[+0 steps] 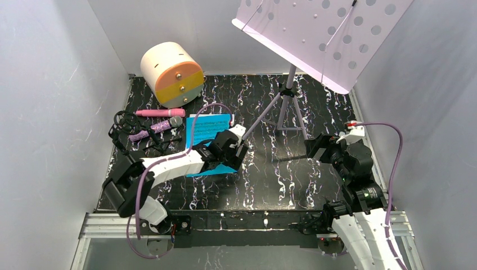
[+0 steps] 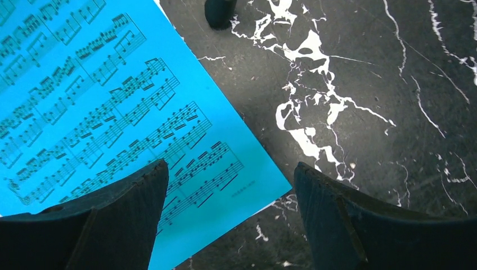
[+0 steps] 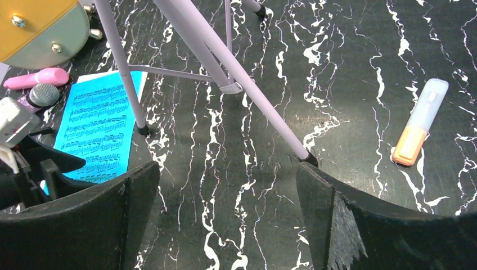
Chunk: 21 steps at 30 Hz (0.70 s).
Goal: Pack up the instrument practice props
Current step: Adjust the sheet music at the center of the board.
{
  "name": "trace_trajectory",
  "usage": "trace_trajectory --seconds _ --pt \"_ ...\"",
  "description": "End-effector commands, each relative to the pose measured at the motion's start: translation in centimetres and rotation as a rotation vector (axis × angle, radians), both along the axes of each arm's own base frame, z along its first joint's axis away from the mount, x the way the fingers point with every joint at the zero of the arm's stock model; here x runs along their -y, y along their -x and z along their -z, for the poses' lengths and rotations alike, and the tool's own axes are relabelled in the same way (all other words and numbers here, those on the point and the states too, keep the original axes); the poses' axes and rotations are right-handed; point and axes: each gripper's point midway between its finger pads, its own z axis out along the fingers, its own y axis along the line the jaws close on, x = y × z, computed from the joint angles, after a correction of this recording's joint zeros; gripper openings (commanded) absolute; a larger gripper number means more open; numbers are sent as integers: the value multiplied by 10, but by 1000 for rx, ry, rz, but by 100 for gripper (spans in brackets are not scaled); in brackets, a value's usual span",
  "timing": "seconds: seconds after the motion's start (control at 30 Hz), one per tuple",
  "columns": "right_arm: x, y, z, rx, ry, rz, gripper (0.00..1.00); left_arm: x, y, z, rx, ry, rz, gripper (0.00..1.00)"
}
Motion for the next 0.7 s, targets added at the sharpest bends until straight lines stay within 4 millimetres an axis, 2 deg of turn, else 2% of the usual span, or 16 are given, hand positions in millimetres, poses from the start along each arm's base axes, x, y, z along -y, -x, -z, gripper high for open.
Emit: trace_trajectory --seconds 0.0,0.1,0.3,0.53,0.67 --pt "-2 -6 -9 57 -13 -2 99 7 -18 -5 70 -7 -158 80" --pt "-2 -6 -8 52 -11 2 99 11 -17 3 100 -76 -152 81" --pt "-3 -7 -9 47 -14 -2 99 -2 -14 25 100 -203 -169 82" --pt "-4 -11 -12 35 -16 -1 99 -26 -4 26 113 -246 -207 80" --pt "-7 -14 -11 29 -27 -8 99 -33 1 27 106 -252 -215 79"
